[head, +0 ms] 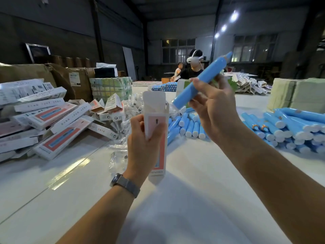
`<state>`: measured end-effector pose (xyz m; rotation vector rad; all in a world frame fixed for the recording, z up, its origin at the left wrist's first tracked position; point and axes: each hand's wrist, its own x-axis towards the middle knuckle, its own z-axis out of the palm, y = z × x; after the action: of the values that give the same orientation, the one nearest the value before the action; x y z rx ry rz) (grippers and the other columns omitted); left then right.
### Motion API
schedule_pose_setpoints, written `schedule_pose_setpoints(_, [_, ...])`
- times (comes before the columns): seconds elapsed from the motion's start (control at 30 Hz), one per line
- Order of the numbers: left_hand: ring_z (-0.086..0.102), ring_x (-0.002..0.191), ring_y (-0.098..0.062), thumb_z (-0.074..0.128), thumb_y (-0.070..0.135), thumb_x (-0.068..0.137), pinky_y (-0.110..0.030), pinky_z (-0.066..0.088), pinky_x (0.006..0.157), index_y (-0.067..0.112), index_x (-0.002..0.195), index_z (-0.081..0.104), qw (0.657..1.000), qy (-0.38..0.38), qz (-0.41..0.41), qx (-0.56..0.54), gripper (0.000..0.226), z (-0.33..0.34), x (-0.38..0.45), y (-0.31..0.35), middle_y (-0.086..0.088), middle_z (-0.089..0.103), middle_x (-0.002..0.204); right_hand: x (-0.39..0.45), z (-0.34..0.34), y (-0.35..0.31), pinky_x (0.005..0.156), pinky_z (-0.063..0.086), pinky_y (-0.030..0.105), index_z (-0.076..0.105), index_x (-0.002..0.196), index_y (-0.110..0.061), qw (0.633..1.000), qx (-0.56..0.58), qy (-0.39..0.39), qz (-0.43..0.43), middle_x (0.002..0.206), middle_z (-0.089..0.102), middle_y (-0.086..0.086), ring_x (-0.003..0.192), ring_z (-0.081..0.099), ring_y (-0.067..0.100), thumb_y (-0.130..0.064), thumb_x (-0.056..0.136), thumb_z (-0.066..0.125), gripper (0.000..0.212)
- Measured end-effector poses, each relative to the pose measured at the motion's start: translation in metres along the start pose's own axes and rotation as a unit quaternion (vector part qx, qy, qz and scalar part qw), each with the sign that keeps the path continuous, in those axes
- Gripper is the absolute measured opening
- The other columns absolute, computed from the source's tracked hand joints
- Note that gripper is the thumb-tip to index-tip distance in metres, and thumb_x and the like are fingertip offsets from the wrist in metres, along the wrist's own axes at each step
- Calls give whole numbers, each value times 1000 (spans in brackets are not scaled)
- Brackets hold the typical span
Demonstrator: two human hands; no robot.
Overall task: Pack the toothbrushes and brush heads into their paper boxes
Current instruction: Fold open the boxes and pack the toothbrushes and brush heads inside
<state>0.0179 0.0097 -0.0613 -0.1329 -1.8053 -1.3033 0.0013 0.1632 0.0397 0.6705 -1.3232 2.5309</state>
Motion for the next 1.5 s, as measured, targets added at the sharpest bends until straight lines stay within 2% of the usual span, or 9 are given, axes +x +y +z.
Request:
schedule_pose_setpoints(0.17, [68, 75, -1, 58, 76, 72, -26, 59, 57, 46, 93, 34, 999, -7, 36, 23, 43, 1, -5, 8, 33, 62, 93, -14, 18, -9, 74, 57, 28, 52, 123, -12, 990, -89, -13, -107, 113, 61, 12, 95, 70, 19, -13, 81, 74, 48])
schedule_pose_setpoints(0.33, [68, 70, -7, 60, 76, 72, -46, 60, 60, 39, 97, 34, 998, 3, 48, 33, 52, 5, -8, 10, 16, 65, 85, -21, 17, 5, 69, 56, 21, 33, 142, -21, 909, -363, -91, -182, 102, 59, -3, 87, 64, 9, -6, 80, 78, 78])
schedule_pose_setpoints(0.5, [68, 74, -7, 53, 80, 71, -45, 61, 63, 42, 95, 30, 999, -3, 40, 35, 51, 4, -7, 8, 25, 62, 86, -23, 15, 15, 66, 53, 17, 20, 151, -26, 911, -344, -135, -182, 111, 51, -8, 90, 60, 10, 6, 76, 74, 98])
schedule_pose_setpoints(0.87, [68, 70, -12, 53, 74, 74, -50, 59, 60, 39, 94, 30, 999, -14, 22, 35, 46, 4, -5, 7, 15, 63, 83, -20, 11, 19, 73, 57, 23, 43, 136, -22, 915, -342, -136, -166, 114, 59, -1, 99, 62, 13, -8, 82, 76, 65])
schedule_pose_setpoints(1.2, [69, 76, -21, 58, 70, 77, -50, 59, 63, 36, 95, 27, 999, 21, 25, 44, 49, -4, -1, 13, 18, 60, 84, -20, 5, 37, 68, 51, 17, 49, 119, -47, 930, -303, -156, -136, 104, 61, -7, 85, 61, 7, -17, 80, 70, 53])
schedule_pose_setpoints(1.27, [67, 82, -7, 63, 60, 84, -43, 62, 65, 29, 104, 28, 996, 69, 41, 31, 50, -9, 4, 13, 21, 56, 94, -16, 1, 47, 64, 50, 17, 54, 117, -41, 945, -278, -137, -103, 100, 63, -3, 78, 61, 7, -24, 82, 64, 40])
schedule_pose_setpoints(1.33, [63, 89, 6, 65, 49, 90, -18, 59, 65, 15, 111, 32, 991, 128, 47, 6, 52, -17, 13, 7, 18, 53, 106, -12, -5, 62, 61, 47, 17, 58, 113, -34, 942, -305, -123, -60, 93, 63, -4, 73, 60, 10, -24, 84, 61, 31])
schedule_pose_setpoints(1.4, [63, 101, -5, 66, 43, 93, -8, 54, 69, 6, 116, 33, 984, 175, 45, 4, 55, -25, 22, 1, 4, 53, 119, -8, -10, 82, 70, 49, 25, 60, 115, -27, 899, -410, -155, -7, 93, 64, -5, 77, 60, 10, -19, 88, 64, 29])
schedule_pose_setpoints(1.5, [59, 116, -23, 68, 42, 92, -8, 52, 72, 14, 118, 31, 978, 203, 44, 27, 53, -30, 26, -7, 2, 47, 125, -10, -10, 111, 90, 49, 33, 56, 131, -25, 747, -608, -263, 61, 113, 66, -3, 94, 60, 14, -29, 88, 68, 45])
